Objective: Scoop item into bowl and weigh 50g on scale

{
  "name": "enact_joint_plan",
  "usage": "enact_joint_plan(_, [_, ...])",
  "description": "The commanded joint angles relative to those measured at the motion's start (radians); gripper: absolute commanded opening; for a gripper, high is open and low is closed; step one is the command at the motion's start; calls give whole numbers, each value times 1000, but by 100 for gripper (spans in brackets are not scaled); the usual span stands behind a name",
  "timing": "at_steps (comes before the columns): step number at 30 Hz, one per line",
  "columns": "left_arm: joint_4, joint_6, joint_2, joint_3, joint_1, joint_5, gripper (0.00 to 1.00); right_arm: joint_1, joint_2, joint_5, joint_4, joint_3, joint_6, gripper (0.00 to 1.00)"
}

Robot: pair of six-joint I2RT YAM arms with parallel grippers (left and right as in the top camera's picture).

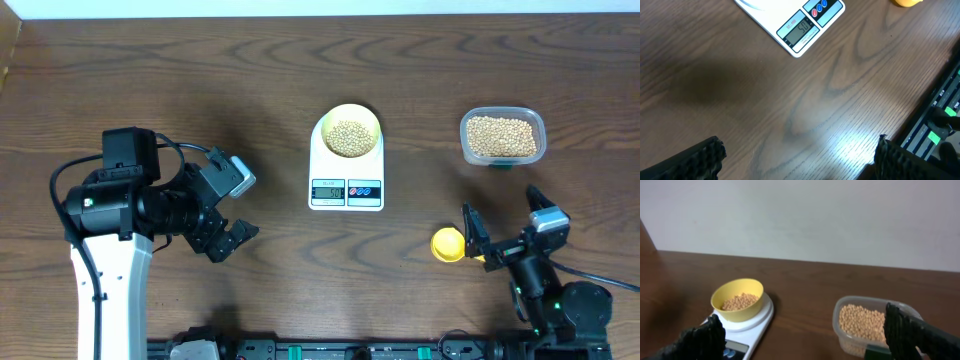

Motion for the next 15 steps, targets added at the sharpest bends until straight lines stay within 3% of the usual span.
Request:
enact_joint_plan(1, [0, 24, 1, -7, 4, -2, 98, -1, -7, 61, 116, -93, 10, 99])
enact_joint_plan(8, [0, 24, 1, -7, 4, -2, 98, 0, -7, 84, 356, -241, 9, 99])
enact_joint_plan(15, [0, 24, 1, -7, 4, -2, 98, -22, -52, 117, 297, -240, 10, 99])
